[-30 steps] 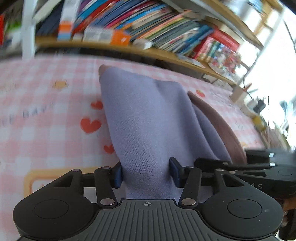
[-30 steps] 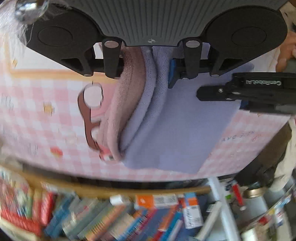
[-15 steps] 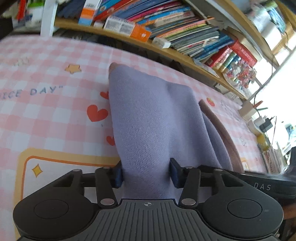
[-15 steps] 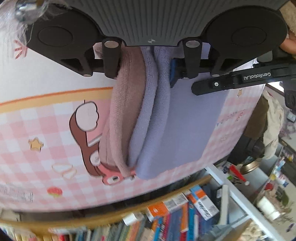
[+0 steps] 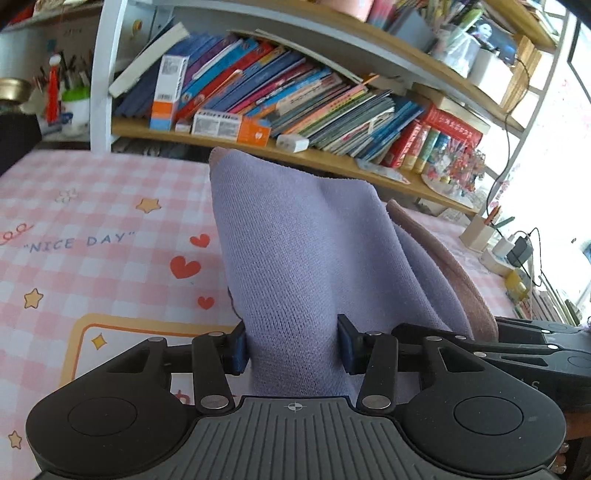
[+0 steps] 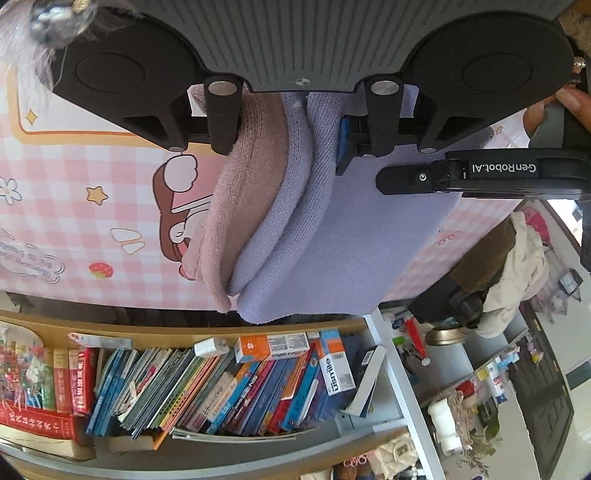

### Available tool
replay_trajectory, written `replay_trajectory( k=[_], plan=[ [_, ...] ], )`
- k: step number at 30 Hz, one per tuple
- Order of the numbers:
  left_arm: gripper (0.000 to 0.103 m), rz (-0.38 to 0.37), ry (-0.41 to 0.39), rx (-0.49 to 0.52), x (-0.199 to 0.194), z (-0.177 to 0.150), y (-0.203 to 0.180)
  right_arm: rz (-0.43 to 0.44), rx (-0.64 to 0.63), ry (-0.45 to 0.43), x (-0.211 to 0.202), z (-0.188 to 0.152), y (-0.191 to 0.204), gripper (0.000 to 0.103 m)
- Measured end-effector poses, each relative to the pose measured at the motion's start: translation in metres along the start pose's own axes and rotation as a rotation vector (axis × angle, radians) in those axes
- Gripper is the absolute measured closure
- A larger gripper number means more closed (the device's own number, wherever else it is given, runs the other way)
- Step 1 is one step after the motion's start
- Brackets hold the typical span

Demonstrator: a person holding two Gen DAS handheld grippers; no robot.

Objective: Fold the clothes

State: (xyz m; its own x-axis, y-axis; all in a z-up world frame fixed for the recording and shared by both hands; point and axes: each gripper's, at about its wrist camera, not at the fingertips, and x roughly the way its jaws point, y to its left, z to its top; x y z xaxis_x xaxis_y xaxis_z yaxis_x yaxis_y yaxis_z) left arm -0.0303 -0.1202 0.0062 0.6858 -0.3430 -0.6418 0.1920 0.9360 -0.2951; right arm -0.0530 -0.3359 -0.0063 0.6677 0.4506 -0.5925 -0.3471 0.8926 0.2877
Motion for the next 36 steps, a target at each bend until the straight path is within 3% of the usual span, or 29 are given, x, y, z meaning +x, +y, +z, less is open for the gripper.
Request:
replay_trajectory(
  k=[24, 36],
  plan=[
    [0.058, 0.044, -0.023, 0.011, -0.031, -0.026, -0.039, 0.038, 0.002, -0.015, -0.044, -0.026, -0.008, 0.071],
    [0.058, 0.001, -0.033, 0.019, -0.028, -0.029, -0.039, -0.004, -0.003, -0.029, -0.05, -0.03, -0.006, 0.071]
  ],
)
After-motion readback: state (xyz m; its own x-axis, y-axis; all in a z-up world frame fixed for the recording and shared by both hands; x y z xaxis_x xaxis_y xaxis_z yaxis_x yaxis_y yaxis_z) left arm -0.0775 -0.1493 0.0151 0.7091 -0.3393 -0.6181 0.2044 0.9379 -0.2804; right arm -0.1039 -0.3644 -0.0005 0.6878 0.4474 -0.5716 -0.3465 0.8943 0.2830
